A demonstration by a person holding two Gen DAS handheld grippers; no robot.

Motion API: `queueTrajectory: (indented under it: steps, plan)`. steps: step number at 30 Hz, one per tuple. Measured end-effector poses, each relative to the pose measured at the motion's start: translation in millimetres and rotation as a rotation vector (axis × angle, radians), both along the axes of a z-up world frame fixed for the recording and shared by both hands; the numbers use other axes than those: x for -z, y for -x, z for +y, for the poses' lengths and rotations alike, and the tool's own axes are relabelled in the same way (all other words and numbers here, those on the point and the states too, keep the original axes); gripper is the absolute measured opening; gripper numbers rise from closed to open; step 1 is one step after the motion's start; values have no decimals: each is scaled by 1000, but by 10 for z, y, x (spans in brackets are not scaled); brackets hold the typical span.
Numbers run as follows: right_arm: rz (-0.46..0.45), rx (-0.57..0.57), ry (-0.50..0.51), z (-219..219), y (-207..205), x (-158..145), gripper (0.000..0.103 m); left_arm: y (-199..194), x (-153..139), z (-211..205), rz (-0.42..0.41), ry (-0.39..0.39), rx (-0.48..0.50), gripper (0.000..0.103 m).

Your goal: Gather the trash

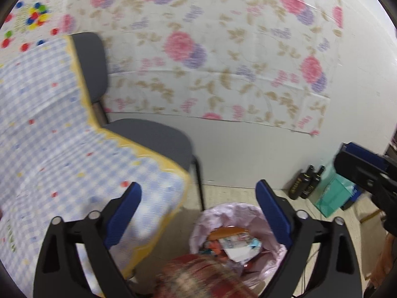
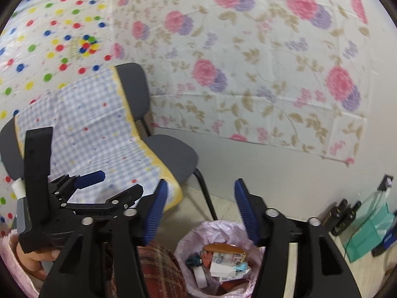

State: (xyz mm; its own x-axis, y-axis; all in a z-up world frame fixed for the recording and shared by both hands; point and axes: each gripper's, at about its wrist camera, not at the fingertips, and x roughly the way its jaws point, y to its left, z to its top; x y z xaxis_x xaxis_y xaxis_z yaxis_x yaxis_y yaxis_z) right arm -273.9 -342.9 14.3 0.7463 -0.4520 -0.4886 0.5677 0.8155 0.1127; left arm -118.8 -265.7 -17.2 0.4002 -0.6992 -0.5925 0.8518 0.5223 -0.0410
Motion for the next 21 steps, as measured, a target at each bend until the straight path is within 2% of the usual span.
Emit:
queueTrajectory:
  steps: [1,4,9,15,21]
  plan:
    - [1,-18,10,45,-55,-27,73,-75,-21,88,-2,-9,-38,96]
    - [-4,-92,49,212,-264,-116,85,-261,-45,316,-12,-59,-139,96]
    - [-28,-213,53,423,-647,-213,89,-580,-89,818,3,-110,-308,96]
    - [-38,-338,23,680,-1071,-274,90,-838,-208,1479,8,-134,-537,96]
    - [-37,-425,33,962,-1317,-380,92,-982,-329,2036,30,-133,-700,96]
